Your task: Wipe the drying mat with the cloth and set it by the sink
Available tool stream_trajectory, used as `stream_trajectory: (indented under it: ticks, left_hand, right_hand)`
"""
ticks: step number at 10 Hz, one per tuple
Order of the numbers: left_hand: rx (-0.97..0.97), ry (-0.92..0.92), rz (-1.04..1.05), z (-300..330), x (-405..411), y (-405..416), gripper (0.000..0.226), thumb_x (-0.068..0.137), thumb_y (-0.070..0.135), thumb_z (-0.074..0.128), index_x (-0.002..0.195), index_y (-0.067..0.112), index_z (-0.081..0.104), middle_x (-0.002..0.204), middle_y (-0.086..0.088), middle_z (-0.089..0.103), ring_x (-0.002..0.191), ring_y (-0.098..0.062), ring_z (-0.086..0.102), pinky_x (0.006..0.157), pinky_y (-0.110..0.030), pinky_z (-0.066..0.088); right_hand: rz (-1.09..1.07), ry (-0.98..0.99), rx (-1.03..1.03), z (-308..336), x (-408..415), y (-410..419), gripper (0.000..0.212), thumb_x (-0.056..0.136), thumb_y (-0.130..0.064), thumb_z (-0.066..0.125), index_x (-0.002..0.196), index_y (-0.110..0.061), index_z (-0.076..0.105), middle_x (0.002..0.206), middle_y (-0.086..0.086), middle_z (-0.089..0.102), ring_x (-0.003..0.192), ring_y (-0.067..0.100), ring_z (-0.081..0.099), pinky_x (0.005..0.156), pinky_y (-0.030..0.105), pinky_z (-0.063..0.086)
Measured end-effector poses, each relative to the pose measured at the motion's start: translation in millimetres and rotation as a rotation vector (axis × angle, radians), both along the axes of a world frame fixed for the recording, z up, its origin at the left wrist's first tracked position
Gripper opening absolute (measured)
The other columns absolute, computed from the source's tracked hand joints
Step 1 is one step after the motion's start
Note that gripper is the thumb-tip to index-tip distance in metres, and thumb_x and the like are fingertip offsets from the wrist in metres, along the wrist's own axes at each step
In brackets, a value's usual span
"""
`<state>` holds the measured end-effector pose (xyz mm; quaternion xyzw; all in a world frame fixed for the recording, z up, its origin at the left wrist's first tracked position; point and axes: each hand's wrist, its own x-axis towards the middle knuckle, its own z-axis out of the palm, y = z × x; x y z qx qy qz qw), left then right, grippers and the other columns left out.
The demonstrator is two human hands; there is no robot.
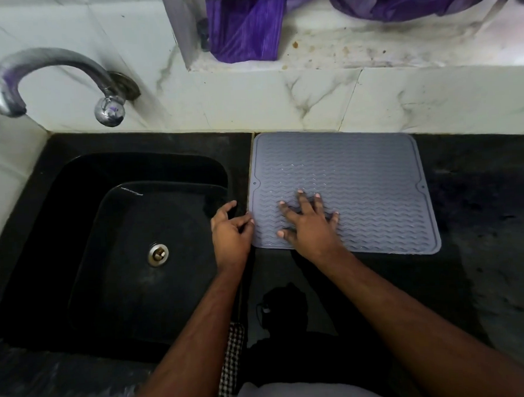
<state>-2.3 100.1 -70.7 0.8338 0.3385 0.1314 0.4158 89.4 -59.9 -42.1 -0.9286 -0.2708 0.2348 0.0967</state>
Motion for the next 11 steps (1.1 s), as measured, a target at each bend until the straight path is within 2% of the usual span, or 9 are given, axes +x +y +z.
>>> stream_trajectory:
  ticks: [3, 4, 5, 6, 7, 9, 11]
  left_hand:
    - [0.001, 0.025, -0.006, 2.3, -0.2, 0.8, 0.020, 0.090, 0.016, 0.076, 0.109, 0.012, 0.079, 0.145, 0.002, 0.052, 0.134, -0.016, 0.041, 0.110, -0.023, 0.030]
    - [0.014, 0.028, -0.011, 3.7, 0.2, 1.8, 0.020, 0.089, 0.015, 0.077, 0.108, 0.013, 0.080, 0.145, 0.001, 0.053, 0.133, -0.017, 0.042, 0.111, -0.024, 0.030]
    - [0.019, 0.033, -0.014, 4.2, 1.1, 3.7, 0.019, 0.088, 0.017, 0.077, 0.107, 0.014, 0.080, 0.143, 0.001, 0.054, 0.131, -0.018, 0.044, 0.113, -0.032, 0.036]
    - [0.026, 0.061, -0.021, 8.5, 1.8, 4.7, 0.022, 0.092, 0.024, 0.074, 0.113, 0.016, 0.079, 0.143, 0.000, 0.057, 0.132, -0.019, 0.046, 0.113, -0.034, 0.038]
    - [0.037, 0.060, -0.030, 14.6, -1.1, 1.0, 0.027, 0.096, 0.029, 0.069, 0.119, 0.017, 0.077, 0.142, -0.004, 0.059, 0.131, -0.020, 0.051, 0.109, -0.028, 0.036]
    - [0.075, 0.023, -0.037, 38.0, -11.9, -19.8, 0.031, 0.100, 0.028, 0.062, 0.126, 0.013, 0.072, 0.143, -0.006, 0.059, 0.132, -0.022, 0.053, 0.112, -0.039, 0.044]
    - [0.174, -0.091, -0.092, 69.7, -36.1, -50.8, 0.038, 0.104, 0.030, 0.054, 0.136, 0.011, 0.064, 0.150, -0.010, 0.052, 0.141, -0.023, 0.043, 0.116, -0.044, 0.039]
  right_hand:
    - [0.009, -0.011, -0.004, -0.4, -0.2, 0.3, 0.072, 0.097, -0.056, 0.050, 0.157, -0.046, 0.012, 0.168, 0.001, -0.012, 0.152, 0.037, -0.016, 0.112, 0.077, 0.004]
    - [0.013, -0.015, -0.014, 0.5, -0.2, -0.1, 0.072, 0.097, -0.056, 0.050, 0.157, -0.046, 0.011, 0.168, 0.002, -0.012, 0.152, 0.038, -0.016, 0.112, 0.077, 0.004]
    - [0.014, -0.021, -0.027, 1.1, -1.1, 1.8, 0.072, 0.097, -0.055, 0.050, 0.157, -0.045, 0.010, 0.168, 0.003, -0.012, 0.152, 0.039, -0.016, 0.112, 0.077, 0.004]
    - [0.013, -0.021, -0.036, 2.3, -1.2, 2.9, 0.072, 0.097, -0.055, 0.050, 0.157, -0.044, 0.011, 0.168, 0.004, -0.012, 0.152, 0.039, -0.015, 0.111, 0.078, 0.006]
    - [0.007, -0.039, -0.003, 6.7, -3.5, 1.2, 0.072, 0.097, -0.056, 0.050, 0.157, -0.042, 0.015, 0.169, 0.006, -0.007, 0.153, 0.037, -0.011, 0.112, 0.077, 0.010]
    - [0.010, -0.143, 0.080, 26.5, -20.3, -17.8, 0.065, 0.100, -0.061, 0.036, 0.157, -0.032, 0.026, 0.167, 0.013, 0.008, 0.153, 0.036, 0.009, 0.117, 0.067, 0.016]
    - [-0.046, -0.232, 0.134, 43.4, -52.4, -43.0, 0.065, 0.101, -0.061, 0.034, 0.157, -0.027, 0.028, 0.167, 0.014, 0.013, 0.151, 0.036, 0.018, 0.119, 0.061, 0.018]
